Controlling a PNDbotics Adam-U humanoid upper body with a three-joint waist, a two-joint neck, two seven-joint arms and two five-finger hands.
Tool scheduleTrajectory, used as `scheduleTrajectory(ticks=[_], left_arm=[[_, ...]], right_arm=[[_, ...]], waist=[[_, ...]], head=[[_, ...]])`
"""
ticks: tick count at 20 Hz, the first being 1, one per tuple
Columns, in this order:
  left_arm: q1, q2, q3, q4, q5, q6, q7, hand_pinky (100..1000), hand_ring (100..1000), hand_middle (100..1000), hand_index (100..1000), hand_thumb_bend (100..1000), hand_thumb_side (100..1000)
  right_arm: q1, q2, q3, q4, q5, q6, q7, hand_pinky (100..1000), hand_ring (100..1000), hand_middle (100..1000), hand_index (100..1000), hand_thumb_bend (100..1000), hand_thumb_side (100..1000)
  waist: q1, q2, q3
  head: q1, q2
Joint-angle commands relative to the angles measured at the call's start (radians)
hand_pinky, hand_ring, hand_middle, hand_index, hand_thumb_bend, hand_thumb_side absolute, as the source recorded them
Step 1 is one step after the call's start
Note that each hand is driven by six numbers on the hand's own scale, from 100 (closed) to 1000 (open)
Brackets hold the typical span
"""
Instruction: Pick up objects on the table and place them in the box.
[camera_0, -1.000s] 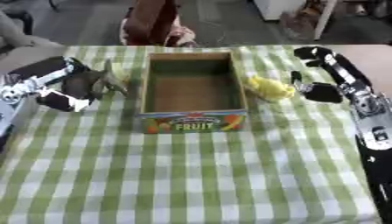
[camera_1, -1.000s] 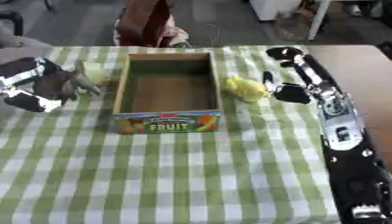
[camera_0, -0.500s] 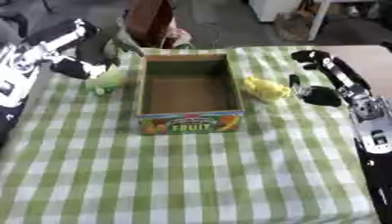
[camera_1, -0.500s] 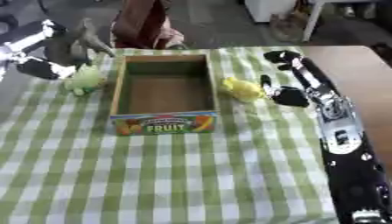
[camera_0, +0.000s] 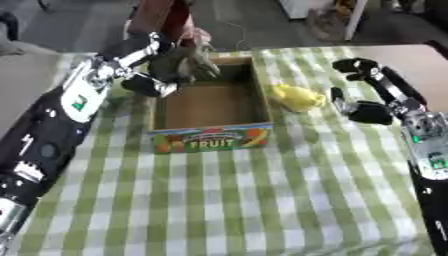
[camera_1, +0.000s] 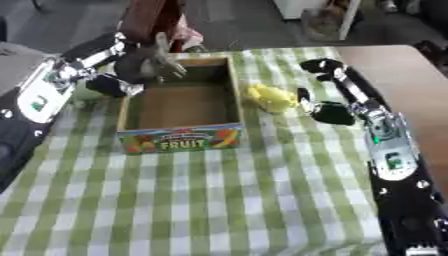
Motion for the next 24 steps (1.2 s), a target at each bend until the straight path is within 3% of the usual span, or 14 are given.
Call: scheduleTrajectory(ticks=[1,6,12,16,18,20,24], left_arm=[[-0.019,-0.007,-0.005,-0.002,-0.044,-0.023,0.018,697,572,515,700,100,234],[-0.002,-0.019,-0.04,0.027,-0.128,-0.028,-0.035,721,625,576,745,100,232],[0.011,-0.032,-0.025,0.046,-0.216,-0.026,-0.132,739,672,619,783,100,244],[0.015,-0.031,-0.016,0.046,-0.228,-0.003,-0.162,762,715,674,814,105,454],[0.015,-0.028,-0.011,0.041,-0.231,0.011,-0.165,783,743,707,826,203,586],[0.015,-0.023,-0.005,0.032,-0.233,0.024,-0.165,807,774,741,845,376,738],[0.012,-0.01,0.007,0.008,-0.24,0.046,-0.167,829,799,770,858,497,839]], right_arm=[[-0.023,-0.01,0.003,-0.025,-0.012,-0.001,0.005,862,894,818,872,100,153],[-0.021,-0.012,0.002,-0.026,-0.014,0.001,0.006,862,894,817,872,100,154],[-0.018,-0.013,0.001,-0.025,-0.014,0.002,0.007,862,894,817,872,100,156],[-0.019,-0.013,-0.001,-0.024,-0.013,0.002,0.006,862,894,816,872,100,156],[-0.019,-0.013,-0.001,-0.024,-0.013,0.003,0.005,862,894,816,872,100,157],[-0.018,-0.013,-0.002,-0.024,-0.013,0.003,0.004,862,894,816,872,100,157],[-0.017,-0.013,-0.002,-0.024,-0.012,0.004,0.004,862,894,816,872,100,157]], waist=[[0.0,-0.012,-0.004],[0.0,-0.01,-0.006],[-0.001,-0.01,-0.003],[-0.003,-0.009,-0.002],[-0.003,-0.009,0.0],[-0.004,-0.009,0.001],[-0.004,-0.01,0.005]], head=[[0.005,0.005],[0.002,0.005],[-0.003,0.005],[-0.006,0.005],[-0.007,0.005],[-0.009,0.005],[-0.011,0.005]])
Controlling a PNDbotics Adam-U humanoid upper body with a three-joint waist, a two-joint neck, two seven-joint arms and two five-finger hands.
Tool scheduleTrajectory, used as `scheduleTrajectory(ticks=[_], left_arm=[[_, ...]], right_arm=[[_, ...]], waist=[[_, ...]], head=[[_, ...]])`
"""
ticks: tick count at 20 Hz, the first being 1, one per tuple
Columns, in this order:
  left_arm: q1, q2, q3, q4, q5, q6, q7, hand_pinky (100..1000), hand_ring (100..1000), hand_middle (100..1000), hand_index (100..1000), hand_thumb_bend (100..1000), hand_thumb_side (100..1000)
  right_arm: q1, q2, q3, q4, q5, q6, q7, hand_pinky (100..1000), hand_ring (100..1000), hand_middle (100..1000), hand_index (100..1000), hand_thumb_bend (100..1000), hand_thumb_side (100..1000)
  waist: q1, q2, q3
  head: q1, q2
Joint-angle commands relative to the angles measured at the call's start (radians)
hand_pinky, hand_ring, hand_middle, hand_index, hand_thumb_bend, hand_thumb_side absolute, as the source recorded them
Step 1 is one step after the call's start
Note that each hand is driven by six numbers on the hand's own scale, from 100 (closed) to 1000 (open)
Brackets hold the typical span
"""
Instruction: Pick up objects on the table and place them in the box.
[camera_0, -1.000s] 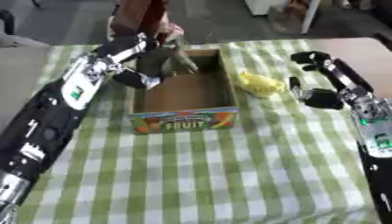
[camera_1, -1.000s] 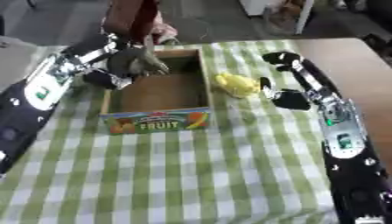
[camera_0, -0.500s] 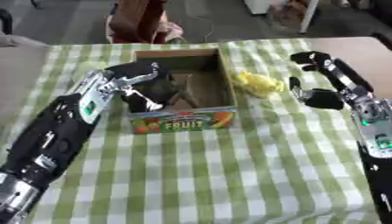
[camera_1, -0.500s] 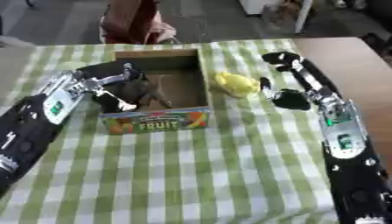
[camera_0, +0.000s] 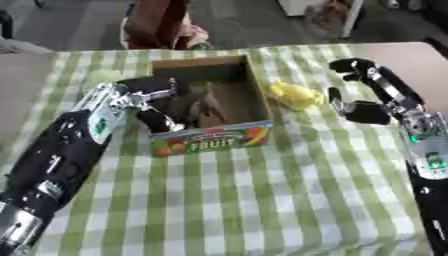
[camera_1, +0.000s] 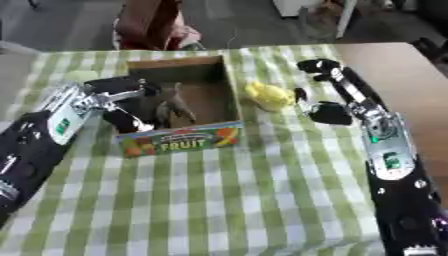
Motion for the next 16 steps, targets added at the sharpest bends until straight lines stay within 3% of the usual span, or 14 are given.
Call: scheduleTrajectory(ticks=[1,7,12,16], left_arm=[[-0.023,0.037,0.021,-0.036,-0.004,0.021,0.001,832,801,774,858,519,868],[-0.02,0.075,0.039,-0.082,0.057,0.052,0.015,837,803,775,854,487,870],[-0.011,0.131,0.101,-0.158,0.134,0.113,0.079,820,767,737,832,278,651],[0.002,0.204,0.166,-0.156,0.174,0.179,0.146,812,764,735,833,220,539]], right_arm=[[-0.018,-0.013,-0.004,-0.021,-0.005,0.001,-0.002,862,894,816,872,100,158],[-0.018,-0.016,-0.007,-0.019,-0.003,0.002,-0.005,862,894,816,872,100,158],[-0.011,-0.021,-0.011,-0.019,-0.003,0.005,-0.007,862,894,815,872,100,158],[-0.006,-0.026,-0.012,-0.02,-0.002,0.007,-0.007,862,894,815,873,100,158]], waist=[[-0.003,-0.014,0.002],[-0.004,-0.015,0.008],[0.0,-0.018,0.02],[0.004,-0.023,0.028]], head=[[-0.004,0.005],[-0.008,0.005],[-0.021,0.005],[-0.03,0.005]])
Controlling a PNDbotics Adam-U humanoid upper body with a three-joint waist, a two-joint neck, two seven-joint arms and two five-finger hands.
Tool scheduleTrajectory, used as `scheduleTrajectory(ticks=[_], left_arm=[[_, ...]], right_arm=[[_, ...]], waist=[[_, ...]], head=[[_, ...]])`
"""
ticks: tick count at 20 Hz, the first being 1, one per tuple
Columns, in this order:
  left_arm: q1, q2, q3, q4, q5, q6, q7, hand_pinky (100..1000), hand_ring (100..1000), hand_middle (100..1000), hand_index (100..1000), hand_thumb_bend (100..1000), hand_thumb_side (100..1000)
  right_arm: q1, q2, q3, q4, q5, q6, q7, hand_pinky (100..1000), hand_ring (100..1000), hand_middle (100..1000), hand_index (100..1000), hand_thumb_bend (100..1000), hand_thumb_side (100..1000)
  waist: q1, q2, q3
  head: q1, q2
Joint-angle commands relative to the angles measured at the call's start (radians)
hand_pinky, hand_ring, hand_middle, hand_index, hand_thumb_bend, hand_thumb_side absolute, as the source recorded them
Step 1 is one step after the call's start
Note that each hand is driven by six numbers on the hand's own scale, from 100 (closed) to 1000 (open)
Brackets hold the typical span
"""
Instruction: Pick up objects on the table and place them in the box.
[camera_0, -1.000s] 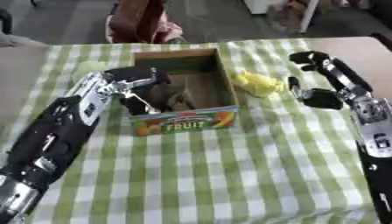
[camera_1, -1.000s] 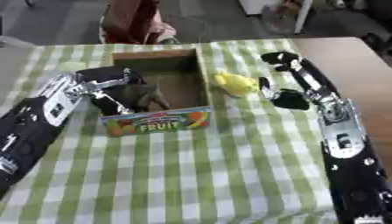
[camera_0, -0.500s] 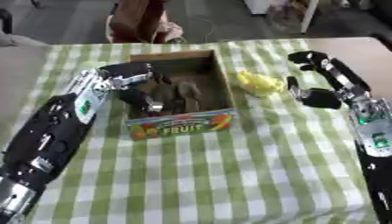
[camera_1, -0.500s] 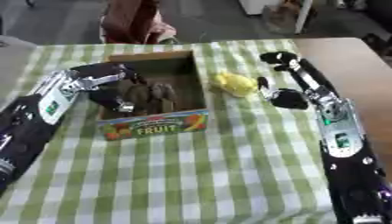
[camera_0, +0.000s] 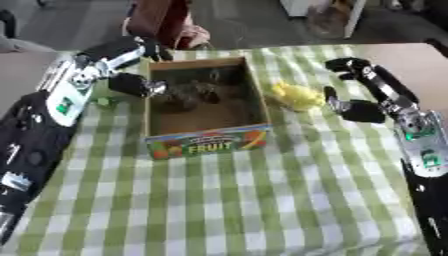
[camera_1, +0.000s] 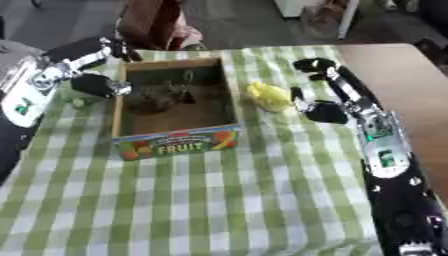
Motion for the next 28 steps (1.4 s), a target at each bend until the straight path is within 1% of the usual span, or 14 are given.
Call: scheduleTrajectory(ticks=[1,2,4,7,10,11,13,16,19,21,26,28], left_arm=[[-0.008,0.083,0.06,-0.003,0.017,0.053,0.054,812,764,734,833,217,534],[-0.006,0.092,0.067,0.007,0.012,0.069,0.07,808,763,733,832,203,510],[0.006,0.115,0.084,0.045,-0.012,0.102,0.103,806,765,739,834,201,491],[0.007,0.123,0.087,0.119,-0.055,0.135,0.151,804,768,743,834,214,473],[-0.002,0.114,0.087,0.193,-0.097,0.133,0.201,803,771,750,835,215,473],[-0.004,0.11,0.082,0.221,-0.111,0.126,0.24,803,774,754,835,219,474],[-0.01,0.094,0.075,0.298,-0.135,0.115,0.307,799,772,753,836,218,512],[-0.016,0.079,0.073,0.369,-0.155,0.092,0.352,799,774,758,838,256,548],[-0.016,0.064,0.079,0.405,-0.167,0.089,0.409,798,776,764,842,255,558],[-0.015,0.052,0.083,0.423,-0.167,0.095,0.452,798,776,769,841,233,569],[-0.016,0.03,0.09,0.448,-0.145,0.137,0.567,797,774,771,839,213,576],[-0.015,0.025,0.085,0.458,-0.142,0.156,0.598,797,775,771,840,214,571]], right_arm=[[-0.014,-0.026,-0.009,-0.021,-0.002,0.003,-0.003,862,894,815,873,100,158],[-0.014,-0.026,-0.009,-0.021,-0.003,0.003,-0.003,862,894,815,873,100,158],[-0.014,-0.029,-0.009,-0.021,-0.003,0.003,-0.003,862,894,815,873,100,158],[-0.015,-0.029,-0.008,-0.022,-0.003,0.003,-0.004,862,895,815,873,100,159],[-0.018,-0.028,-0.006,-0.021,-0.004,0.002,-0.002,862,895,815,873,100,160],[-0.019,-0.027,-0.005,-0.02,-0.004,0.001,-0.001,862,895,815,873,100,160],[-0.021,-0.026,-0.004,-0.019,-0.005,0.0,0.0,862,895,815,873,100,161],[-0.022,-0.026,-0.003,-0.019,-0.006,-0.001,0.0,862,895,815,873,100,161],[-0.019,-0.025,-0.002,-0.018,-0.007,-0.001,0.002,862,894,814,873,100,165],[-0.019,-0.025,-0.002,-0.018,-0.009,-0.001,0.003,862,894,814,873,100,166],[-0.025,-0.024,-0.001,-0.017,-0.011,-0.002,0.004,862,894,813,873,100,168],[-0.026,-0.026,-0.001,-0.015,-0.012,-0.003,0.004,862,894,813,873,100,169]], waist=[[0.002,-0.018,0.001],[0.002,-0.019,0.002],[0.004,-0.019,0.003],[0.004,-0.017,0.001],[0.003,-0.014,-0.002],[0.002,-0.013,-0.003],[0.002,-0.01,-0.009],[0.002,-0.008,-0.014],[0.002,-0.006,-0.019],[0.001,-0.004,-0.022],[-0.004,0.006,-0.033],[-0.004,0.01,-0.038]], head=[[-0.008,0.005],[-0.009,0.005],[-0.012,0.005],[-0.012,0.005],[-0.01,0.005],[-0.009,0.005],[-0.006,0.005],[-0.005,0.005],[-0.004,0.005],[-0.002,0.005],[0.003,0.003],[0.004,0.003]])
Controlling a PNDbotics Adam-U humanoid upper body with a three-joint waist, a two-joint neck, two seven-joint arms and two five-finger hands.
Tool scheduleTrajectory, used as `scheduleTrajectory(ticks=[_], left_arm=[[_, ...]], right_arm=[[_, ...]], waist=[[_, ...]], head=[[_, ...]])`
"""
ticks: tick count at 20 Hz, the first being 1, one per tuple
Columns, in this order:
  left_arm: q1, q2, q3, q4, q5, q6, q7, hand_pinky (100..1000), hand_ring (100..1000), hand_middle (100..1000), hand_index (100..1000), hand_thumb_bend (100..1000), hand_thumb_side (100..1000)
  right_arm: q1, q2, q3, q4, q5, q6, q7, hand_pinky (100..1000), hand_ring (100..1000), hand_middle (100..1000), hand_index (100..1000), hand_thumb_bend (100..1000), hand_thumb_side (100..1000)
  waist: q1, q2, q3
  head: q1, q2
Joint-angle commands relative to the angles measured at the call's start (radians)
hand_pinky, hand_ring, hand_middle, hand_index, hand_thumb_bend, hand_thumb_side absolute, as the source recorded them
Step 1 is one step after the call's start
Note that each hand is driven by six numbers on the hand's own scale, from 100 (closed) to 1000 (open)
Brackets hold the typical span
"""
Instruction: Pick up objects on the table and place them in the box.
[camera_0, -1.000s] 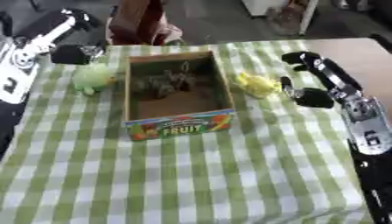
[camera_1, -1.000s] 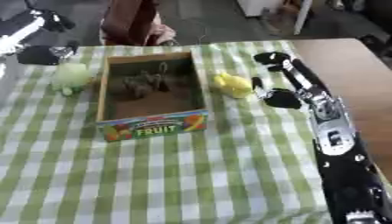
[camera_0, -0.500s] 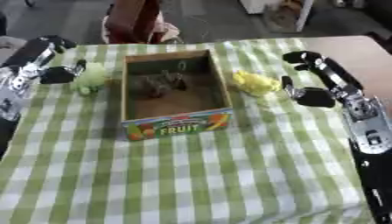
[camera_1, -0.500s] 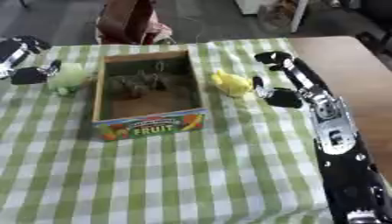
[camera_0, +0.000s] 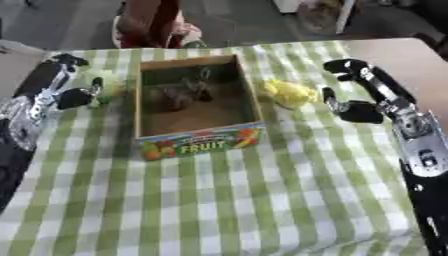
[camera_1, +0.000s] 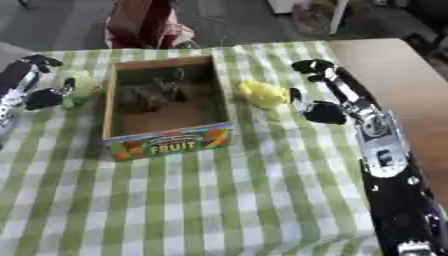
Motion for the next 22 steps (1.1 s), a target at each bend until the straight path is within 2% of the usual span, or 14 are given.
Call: scheduleTrajectory(ticks=[1,7,8,9,11,12,13,15,19,22], left_arm=[[-0.019,0.013,0.002,0.007,0.004,0.024,0.042,801,780,778,848,208,560],[-0.009,0.0,-0.013,0.037,-0.046,0.048,-0.067,797,760,766,863,231,531],[-0.007,-0.002,-0.014,0.039,-0.053,0.047,-0.095,789,751,760,861,327,418],[-0.006,-0.003,-0.015,0.041,-0.061,0.045,-0.126,780,735,742,851,212,429],[-0.006,-0.003,-0.014,0.037,-0.074,0.041,-0.173,740,661,669,804,115,246],[-0.006,-0.002,-0.012,0.032,-0.079,0.042,-0.185,726,633,635,782,100,180],[-0.006,-0.001,-0.009,0.025,-0.083,0.043,-0.188,689,570,562,725,100,191],[-0.006,0.002,-0.005,0.011,-0.087,0.05,-0.173,644,490,470,649,100,232],[-0.007,0.007,0.005,-0.024,-0.058,0.071,-0.072,578,369,313,517,100,274],[-0.01,0.012,0.007,-0.062,-0.001,0.089,0.027,571,353,290,498,100,289]], right_arm=[[-0.026,-0.019,-0.002,-0.014,-0.011,-0.002,0.0,862,893,813,873,100,172],[-0.026,-0.02,-0.002,-0.013,-0.012,-0.002,0.001,862,893,812,873,100,173],[-0.025,-0.02,-0.002,-0.013,-0.012,-0.002,0.001,862,893,812,873,100,174],[-0.025,-0.02,-0.002,-0.013,-0.012,-0.002,0.001,862,893,812,873,100,175],[-0.023,-0.02,-0.003,-0.013,-0.012,-0.001,0.001,862,893,812,873,100,174],[-0.022,-0.02,-0.003,-0.013,-0.012,-0.001,0.001,862,893,811,873,100,174],[-0.022,-0.019,-0.003,-0.014,-0.012,0.0,0.0,862,893,811,873,100,174],[-0.021,-0.018,-0.004,-0.015,-0.012,0.0,0.0,862,893,811,873,100,174],[-0.017,-0.018,-0.005,-0.016,-0.012,0.002,0.0,862,892,811,873,100,175],[-0.016,-0.018,-0.006,-0.017,-0.012,0.003,-0.001,863,893,811,873,100,172]], waist=[[0.001,-0.01,-0.003],[0.003,-0.008,-0.007],[0.004,-0.008,-0.007],[0.004,-0.008,-0.008],[0.004,-0.009,-0.008],[0.004,-0.01,-0.008],[0.004,-0.01,-0.008],[0.004,-0.012,-0.008],[0.005,-0.014,-0.007],[0.005,-0.016,-0.006]], head=[[0.005,0.002],[0.0,0.0],[0.0,0.0],[-0.001,0.0],[-0.002,-0.001],[-0.001,-0.001],[-0.002,-0.001],[-0.002,-0.001],[-0.002,0.0],[-0.003,0.002]])
